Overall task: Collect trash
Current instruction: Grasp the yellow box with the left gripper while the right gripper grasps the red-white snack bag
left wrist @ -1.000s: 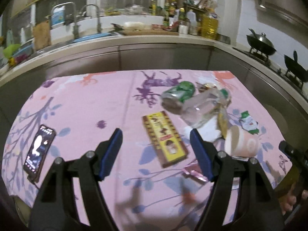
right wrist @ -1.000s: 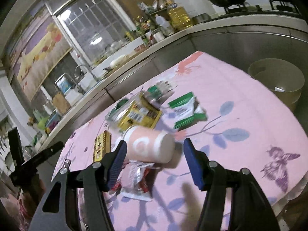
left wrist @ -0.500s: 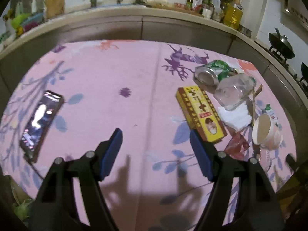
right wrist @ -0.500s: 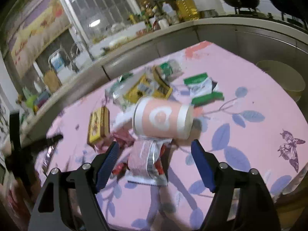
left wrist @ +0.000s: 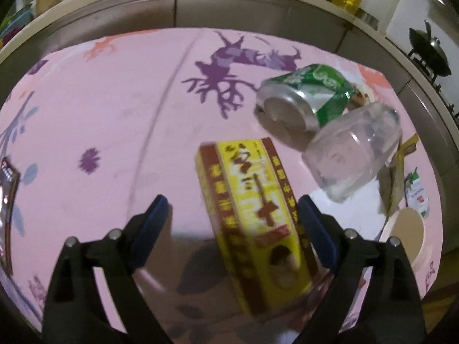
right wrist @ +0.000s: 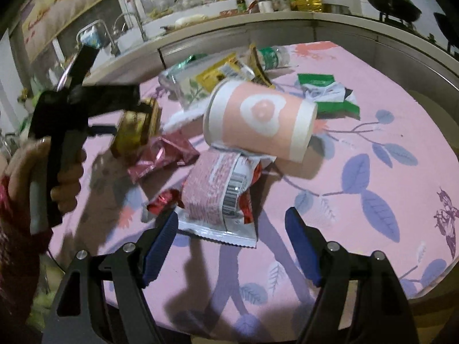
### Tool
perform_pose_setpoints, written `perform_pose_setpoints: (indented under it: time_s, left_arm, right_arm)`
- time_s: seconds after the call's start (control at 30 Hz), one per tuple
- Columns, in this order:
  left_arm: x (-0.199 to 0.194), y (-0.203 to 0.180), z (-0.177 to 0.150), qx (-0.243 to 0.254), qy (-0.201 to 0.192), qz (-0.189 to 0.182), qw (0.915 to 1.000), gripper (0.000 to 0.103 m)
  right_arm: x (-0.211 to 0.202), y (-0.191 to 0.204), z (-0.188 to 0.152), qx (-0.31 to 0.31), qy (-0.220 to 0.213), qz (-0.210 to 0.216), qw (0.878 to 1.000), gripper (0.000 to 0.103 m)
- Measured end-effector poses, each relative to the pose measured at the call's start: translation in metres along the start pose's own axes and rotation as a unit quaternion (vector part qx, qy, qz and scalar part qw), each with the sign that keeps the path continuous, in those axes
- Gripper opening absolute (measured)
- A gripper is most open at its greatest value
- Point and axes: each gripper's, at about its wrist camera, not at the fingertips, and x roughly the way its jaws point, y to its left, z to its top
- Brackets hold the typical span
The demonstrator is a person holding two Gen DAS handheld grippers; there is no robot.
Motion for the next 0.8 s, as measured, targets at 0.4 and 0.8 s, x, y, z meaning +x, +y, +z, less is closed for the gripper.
perform_pose_setpoints:
  time_s: [0.4, 0.8]
  left_arm:
    - [-0.015, 0.031, -0.009, -0.042, -0.006, 0.0, 0.9991, 0.077]
    - [-0.005, -0.013, -0.011, 0.007, -0.002, 0.057, 0.9983, 0.093]
  right_arm:
    - [0.008, 0.02, -0.007, -0.088, -0.021, -0.028, 0.996, 0.055]
    - [0.002, 0.005, -0.004, -0.045, -0.025, -0.012, 0.999, 0.056]
